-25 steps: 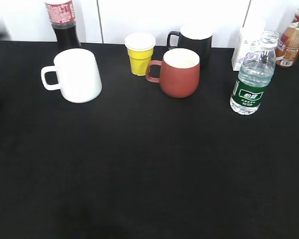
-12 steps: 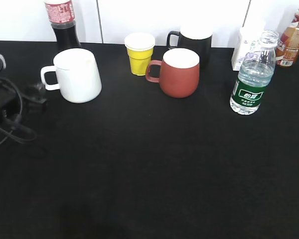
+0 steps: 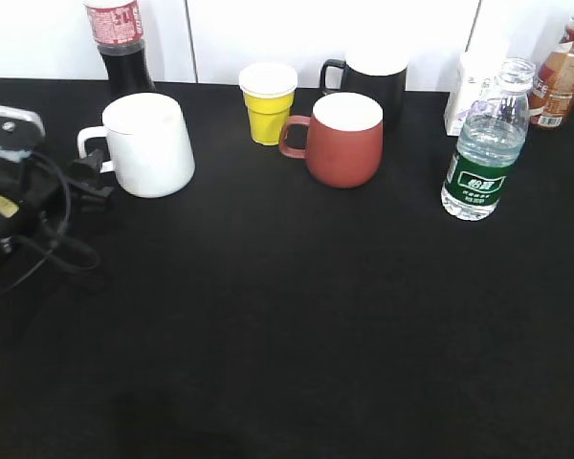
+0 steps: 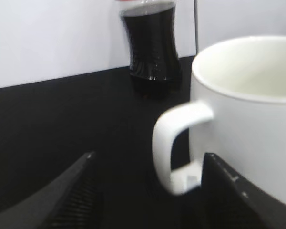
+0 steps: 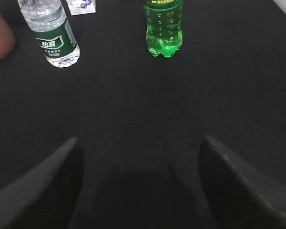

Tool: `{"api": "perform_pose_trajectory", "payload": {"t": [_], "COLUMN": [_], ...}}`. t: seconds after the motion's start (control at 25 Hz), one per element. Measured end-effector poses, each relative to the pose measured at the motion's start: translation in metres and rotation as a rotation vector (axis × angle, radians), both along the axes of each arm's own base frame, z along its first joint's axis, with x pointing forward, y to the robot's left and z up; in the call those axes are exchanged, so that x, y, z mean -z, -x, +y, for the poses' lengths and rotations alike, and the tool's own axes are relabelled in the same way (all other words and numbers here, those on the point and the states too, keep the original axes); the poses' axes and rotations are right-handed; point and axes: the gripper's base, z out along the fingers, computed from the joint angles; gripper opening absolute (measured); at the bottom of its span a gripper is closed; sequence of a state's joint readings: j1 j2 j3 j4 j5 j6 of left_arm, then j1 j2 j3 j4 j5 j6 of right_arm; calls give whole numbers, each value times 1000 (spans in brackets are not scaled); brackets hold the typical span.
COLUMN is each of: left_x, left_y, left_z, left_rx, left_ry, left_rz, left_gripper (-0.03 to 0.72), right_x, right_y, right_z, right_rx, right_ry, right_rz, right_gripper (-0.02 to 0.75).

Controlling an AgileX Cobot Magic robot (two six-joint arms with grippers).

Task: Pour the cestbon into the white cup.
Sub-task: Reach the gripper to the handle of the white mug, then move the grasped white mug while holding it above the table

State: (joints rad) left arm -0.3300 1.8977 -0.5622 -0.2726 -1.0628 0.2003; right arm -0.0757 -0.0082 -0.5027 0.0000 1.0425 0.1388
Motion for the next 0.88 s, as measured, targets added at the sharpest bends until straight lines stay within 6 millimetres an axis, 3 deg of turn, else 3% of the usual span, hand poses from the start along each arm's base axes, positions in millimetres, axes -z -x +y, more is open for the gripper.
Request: {"api": "perform_pose_trajectory", "payload": {"t": [0.2,0.36,0.4,0.52,0.56,0.64,0.76,0.88], "left_x": [11,16,18,19,18,15,-4,-50], "left_y": [-23,-58,-63,-67,-68,-63,-36,-4], "left_z": [10,8,7,1,-1,-4,-25,-41], "left_rx": [-25,60,65,115,122,119,226,358], "left_ry": [-9,-37,-37,-34,-28,-9,-15,44], "left_rz": [-1,-47,-54,-57,-64,-60,-7,-71], "left_gripper": [501,462,411,79,73,69,56,55], "right_x": [0,0,0,0,0,0,0,0], "right_y": [0,0,0,0,0,0,0,0], "right_z": [0,0,0,0,0,0,0,0], "right_rx": [0,0,0,0,0,0,0,0], "right_ry": [0,0,0,0,0,0,0,0], "right_rz": [0,0,0,0,0,0,0,0], "right_gripper": [573,573,573,573,573,573,573,573]}}
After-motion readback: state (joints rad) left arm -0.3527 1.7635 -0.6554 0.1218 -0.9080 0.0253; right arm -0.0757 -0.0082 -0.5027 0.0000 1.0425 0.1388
